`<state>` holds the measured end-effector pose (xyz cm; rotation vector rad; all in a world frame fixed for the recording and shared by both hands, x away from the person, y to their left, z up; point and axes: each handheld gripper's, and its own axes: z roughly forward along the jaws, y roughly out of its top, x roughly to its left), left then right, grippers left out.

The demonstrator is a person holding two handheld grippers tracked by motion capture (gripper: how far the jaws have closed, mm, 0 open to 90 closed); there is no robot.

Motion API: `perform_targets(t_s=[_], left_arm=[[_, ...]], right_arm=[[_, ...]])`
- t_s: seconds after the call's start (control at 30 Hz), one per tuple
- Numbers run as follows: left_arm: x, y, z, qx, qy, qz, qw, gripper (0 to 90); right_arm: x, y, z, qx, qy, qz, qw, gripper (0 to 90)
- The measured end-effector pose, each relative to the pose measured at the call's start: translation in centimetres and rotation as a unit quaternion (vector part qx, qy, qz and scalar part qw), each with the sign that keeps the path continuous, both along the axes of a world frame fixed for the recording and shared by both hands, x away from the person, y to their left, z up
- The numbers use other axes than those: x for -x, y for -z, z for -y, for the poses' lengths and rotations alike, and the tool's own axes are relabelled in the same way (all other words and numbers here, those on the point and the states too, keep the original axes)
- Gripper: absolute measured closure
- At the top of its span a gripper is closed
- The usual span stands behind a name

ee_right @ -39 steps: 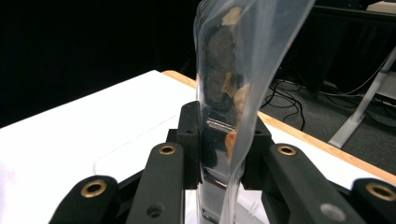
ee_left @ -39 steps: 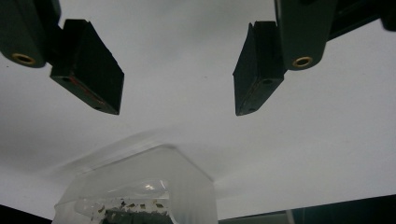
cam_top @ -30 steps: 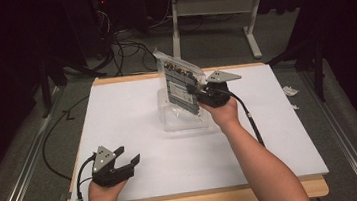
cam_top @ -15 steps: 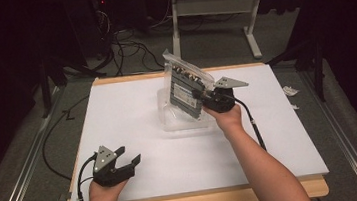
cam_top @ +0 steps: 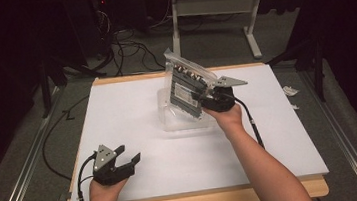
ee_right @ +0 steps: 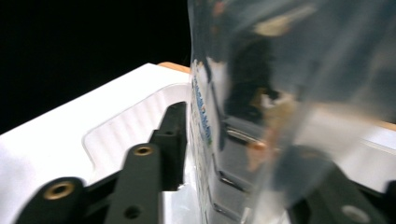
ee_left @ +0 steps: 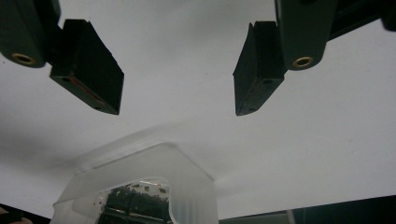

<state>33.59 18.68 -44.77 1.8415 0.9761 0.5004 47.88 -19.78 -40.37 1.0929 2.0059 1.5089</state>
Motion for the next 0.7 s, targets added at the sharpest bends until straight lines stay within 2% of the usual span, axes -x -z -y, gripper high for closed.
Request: perform_targets(t_s=[0.17, 0.23, 0.43, 0.6, 0.7], left_arm=[[0.1, 0.0, -0.1, 0.001, -0.001, 0.001, 1.0000, 33.8], [0.1, 0.0, -0.1, 0.000, -0.001, 0.000, 1.0000, 33.7], [0.1, 0.0, 0.0, -0.001, 0.001, -0.001, 1.0000, 33.7], [0.0, 0.0, 0.0, -0.002, 0.001, -0.001, 1.0000, 33.7], [0.0, 0.1, 0.0, -0.004, 0.002, -0.003, 1.0000, 33.6]], right_arm=[[-0.1, -0.3, 0.3, -0.003, 0.003, -0.002, 1.0000, 36.6], [0.0, -0.4, 0.3, 0.002, 0.018, -0.002, 0.9998, 25.3], [0.2, -0.9, 0.7, 0.004, 0.034, -0.001, 0.9994, 16.7], [0.6, -1.2, 1.2, 0.011, 0.038, -0.007, 0.9992, 15.6], [1.1, -1.4, 1.6, 0.020, 0.042, -0.001, 0.9989, 15.0]])
